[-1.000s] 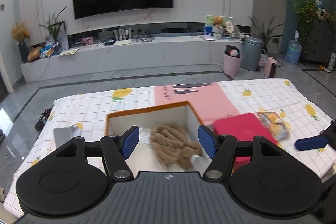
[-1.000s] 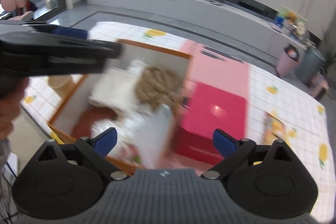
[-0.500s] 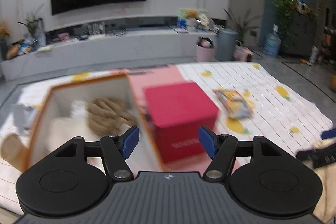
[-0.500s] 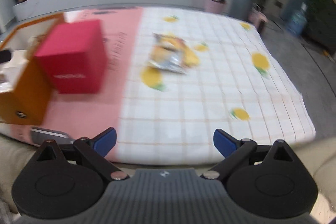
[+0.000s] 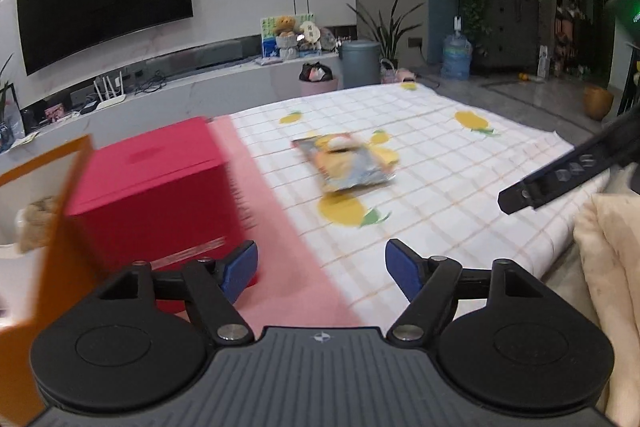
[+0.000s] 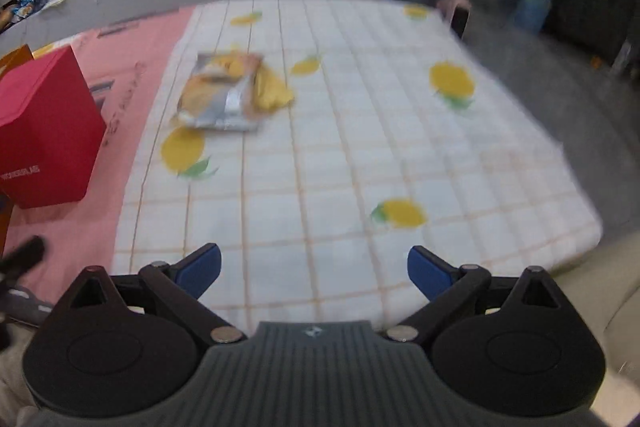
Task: Organize soft objects
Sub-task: 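Move both tools back to the silver snack packet and yellow cloth, then grasp the silver Deegeo snack packet with the left tool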
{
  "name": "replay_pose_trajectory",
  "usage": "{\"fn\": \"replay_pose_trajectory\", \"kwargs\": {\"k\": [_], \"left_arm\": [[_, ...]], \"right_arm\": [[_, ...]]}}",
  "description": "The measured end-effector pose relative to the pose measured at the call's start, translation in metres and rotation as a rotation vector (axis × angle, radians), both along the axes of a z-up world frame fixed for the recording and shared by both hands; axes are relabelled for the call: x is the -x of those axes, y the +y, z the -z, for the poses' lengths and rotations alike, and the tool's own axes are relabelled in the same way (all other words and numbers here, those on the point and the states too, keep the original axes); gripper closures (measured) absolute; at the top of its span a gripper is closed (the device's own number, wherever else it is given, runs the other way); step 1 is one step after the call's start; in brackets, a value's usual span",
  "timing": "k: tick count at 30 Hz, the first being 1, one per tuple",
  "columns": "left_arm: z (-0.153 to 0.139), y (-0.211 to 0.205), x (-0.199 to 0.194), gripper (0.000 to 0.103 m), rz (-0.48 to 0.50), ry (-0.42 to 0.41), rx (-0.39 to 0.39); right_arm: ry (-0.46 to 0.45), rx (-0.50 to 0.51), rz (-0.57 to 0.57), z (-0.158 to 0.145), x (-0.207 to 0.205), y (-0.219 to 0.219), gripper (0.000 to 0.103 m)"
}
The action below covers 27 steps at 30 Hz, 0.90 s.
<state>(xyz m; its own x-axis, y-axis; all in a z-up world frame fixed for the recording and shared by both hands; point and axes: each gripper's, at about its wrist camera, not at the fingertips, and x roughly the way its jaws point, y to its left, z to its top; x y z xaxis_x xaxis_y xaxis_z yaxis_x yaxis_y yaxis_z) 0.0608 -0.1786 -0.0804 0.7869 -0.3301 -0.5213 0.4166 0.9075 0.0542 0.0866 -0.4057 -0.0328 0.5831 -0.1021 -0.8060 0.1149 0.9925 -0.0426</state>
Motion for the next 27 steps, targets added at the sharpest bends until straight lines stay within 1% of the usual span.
{"fn": "replay_pose_trajectory", "kwargs": {"k": [1, 2, 4, 6, 9, 10, 13, 16, 19, 21, 22, 23, 24, 27], "left_arm": [[0.004, -0.010, -0.006, 0.017, -0.009, -0.002, 0.014], [0.006, -0.018, -0.012, 0.017, -0.019, -0.001, 0.027], [0.012, -0.037, -0.027, 0.017, -0.051, 0.015, 0.043], [0.017, -0.052, -0.042, 0.017, -0.063, 0.021, 0.057], [0.024, -0.074, -0.062, 0.017, -0.076, 0.015, 0.027], [0.027, -0.080, -0.068, 0.017, -0.085, 0.013, 0.012], [0.032, -0.094, -0.091, 0.017, -0.099, 0.011, -0.019], [0.030, -0.101, -0.117, 0.017, -0.137, 0.026, -0.027], [0.031, -0.103, -0.138, 0.017, -0.146, 0.076, -0.024], [0.034, -0.105, -0.148, 0.016, -0.145, 0.108, -0.031], [0.035, -0.107, -0.153, 0.012, -0.148, 0.121, -0.043], [0.036, -0.109, -0.157, 0.011, -0.140, 0.132, -0.051], [0.037, -0.112, -0.161, 0.010, -0.135, 0.137, -0.049], [0.037, -0.115, -0.170, 0.010, -0.139, 0.174, -0.028]], "right_arm": [[-0.021, -0.007, -0.005, -0.003, 0.003, -0.003, 0.003], [-0.022, -0.013, 0.005, -0.003, 0.006, -0.007, 0.003], [0.011, -0.022, 0.051, 0.002, 0.011, -0.014, 0.003], [0.033, -0.045, 0.071, 0.011, 0.016, -0.019, 0.003], [0.086, -0.045, 0.064, 0.026, 0.011, -0.018, 0.003], [0.088, -0.036, 0.062, 0.028, 0.008, -0.018, 0.003], [0.057, -0.039, 0.042, 0.030, -0.008, -0.016, 0.003], [0.045, -0.095, 0.028, 0.043, -0.034, -0.021, 0.003], [0.041, -0.062, 0.017, 0.059, -0.059, -0.029, 0.003], [0.057, -0.047, 0.023, 0.071, -0.073, -0.036, 0.003], [0.021, -0.065, 0.033, 0.072, -0.076, -0.041, 0.002], [0.009, -0.066, 0.039, 0.073, -0.079, -0.044, 0.002], [0.012, -0.048, 0.031, 0.073, -0.082, -0.045, 0.002], [0.013, -0.045, -0.010, 0.074, -0.087, -0.048, 0.002]]}}
